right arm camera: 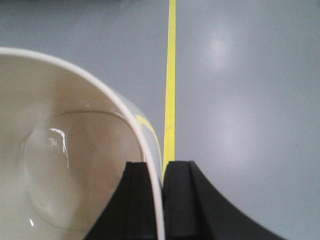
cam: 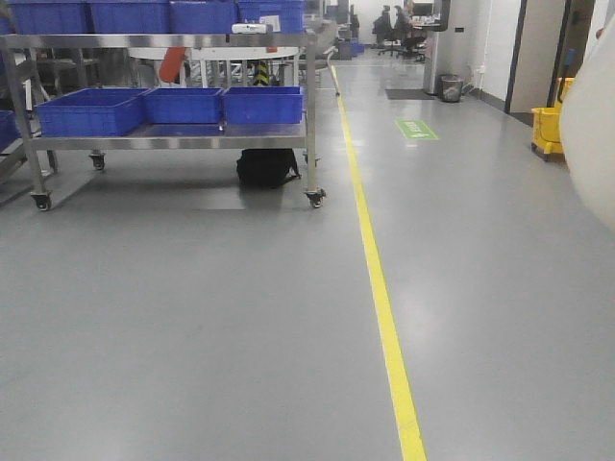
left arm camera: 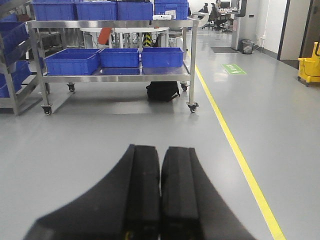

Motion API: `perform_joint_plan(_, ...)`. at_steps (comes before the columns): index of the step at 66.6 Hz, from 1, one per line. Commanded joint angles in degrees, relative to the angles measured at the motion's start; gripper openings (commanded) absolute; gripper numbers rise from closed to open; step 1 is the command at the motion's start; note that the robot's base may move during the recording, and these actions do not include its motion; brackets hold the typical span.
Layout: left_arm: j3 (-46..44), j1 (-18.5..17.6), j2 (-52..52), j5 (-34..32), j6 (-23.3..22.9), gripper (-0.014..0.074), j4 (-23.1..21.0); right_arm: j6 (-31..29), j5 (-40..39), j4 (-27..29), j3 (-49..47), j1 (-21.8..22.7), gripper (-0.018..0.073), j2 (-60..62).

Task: Move white bin to right shelf second layer
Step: 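Hold the bin in the right gripper while driving along the aisle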

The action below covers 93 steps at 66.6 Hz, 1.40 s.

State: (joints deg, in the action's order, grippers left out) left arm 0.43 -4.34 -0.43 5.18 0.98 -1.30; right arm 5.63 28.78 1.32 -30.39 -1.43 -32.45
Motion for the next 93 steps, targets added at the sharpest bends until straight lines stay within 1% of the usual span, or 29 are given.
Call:
perform_joint_plan(1, 2.11, -0.23, -0.92, -4.62, -0.27, 0.0085, -0.36, 0.11, -5.81, 0.14, -1.72, -0.13, 0.0068, 0.09)
perform_joint_plan(93, 2.11, -0.23, -0.92, -4.62, -0.27, 0.0085, -0.36, 0.11, -5.81, 0.14, -1.72, -0.13, 0.0068, 0.09)
